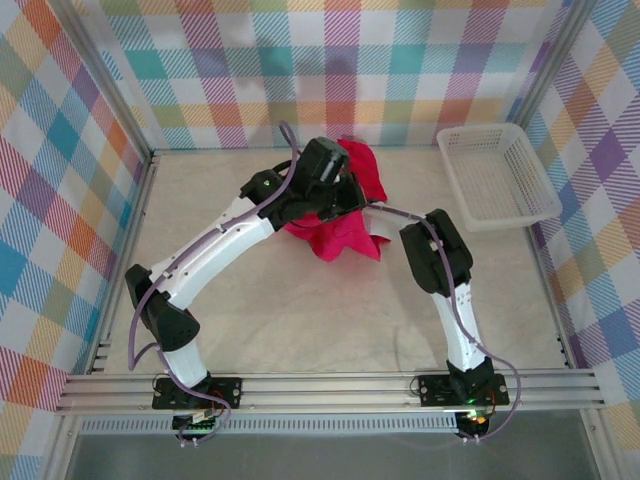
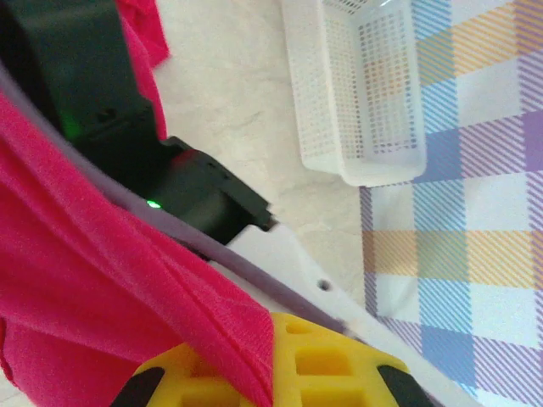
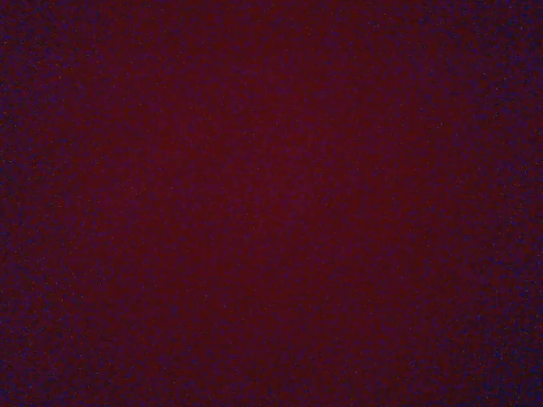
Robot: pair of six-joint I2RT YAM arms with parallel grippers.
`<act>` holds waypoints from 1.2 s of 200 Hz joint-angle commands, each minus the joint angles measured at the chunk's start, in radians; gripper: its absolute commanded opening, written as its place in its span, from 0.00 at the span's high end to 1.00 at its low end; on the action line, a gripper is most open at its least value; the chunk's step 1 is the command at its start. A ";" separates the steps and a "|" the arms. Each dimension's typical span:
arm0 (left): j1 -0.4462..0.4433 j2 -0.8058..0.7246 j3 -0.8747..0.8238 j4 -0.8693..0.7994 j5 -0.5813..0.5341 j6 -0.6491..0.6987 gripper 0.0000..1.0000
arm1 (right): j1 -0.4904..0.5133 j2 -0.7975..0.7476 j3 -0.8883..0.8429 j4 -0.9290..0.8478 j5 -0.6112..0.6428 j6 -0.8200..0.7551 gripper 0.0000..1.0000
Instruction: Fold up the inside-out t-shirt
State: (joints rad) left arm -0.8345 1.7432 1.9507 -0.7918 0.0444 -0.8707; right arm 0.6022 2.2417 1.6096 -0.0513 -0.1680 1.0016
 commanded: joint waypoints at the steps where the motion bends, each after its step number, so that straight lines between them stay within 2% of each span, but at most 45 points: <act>1: -0.010 -0.066 0.059 0.021 0.046 0.021 1.00 | 0.031 0.088 0.077 -0.139 0.109 0.055 0.13; 14: -0.011 -0.082 0.048 0.020 0.043 0.025 1.00 | 0.039 0.124 0.102 -0.164 0.117 0.082 0.15; 25: -0.007 -0.097 0.026 0.020 0.034 0.028 1.00 | 0.039 0.131 0.091 -0.157 0.112 0.105 0.27; 53: 0.035 -0.139 -0.068 0.025 0.039 0.029 1.00 | 0.032 0.055 0.032 -0.127 0.075 0.044 0.72; 66: 0.072 -0.164 -0.130 0.037 0.046 0.030 1.00 | 0.020 -0.010 0.004 -0.137 0.043 -0.016 0.87; 85: 0.142 -0.190 -0.219 0.051 0.046 0.047 1.00 | -0.004 -0.124 -0.039 -0.187 -0.017 -0.111 1.00; 130: 0.368 -0.148 -0.365 0.018 0.038 0.142 1.00 | -0.047 -0.424 -0.161 -0.353 -0.120 -0.300 1.00; 166: 0.560 -0.068 -0.483 0.061 0.075 0.154 1.00 | -0.071 -0.599 -0.154 -0.492 -0.191 -0.380 1.00; 211: 0.647 0.050 -0.503 0.029 0.044 0.216 1.00 | -0.139 -0.714 -0.020 -0.586 -0.318 -0.381 1.00; 240: 0.699 0.103 -0.559 0.021 0.031 0.221 1.00 | -0.177 -0.753 0.008 -0.639 -0.320 -0.409 1.00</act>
State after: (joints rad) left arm -0.1833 1.8145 1.4494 -0.7517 0.0963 -0.6823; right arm 0.4587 1.5555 1.5848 -0.6239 -0.4305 0.6369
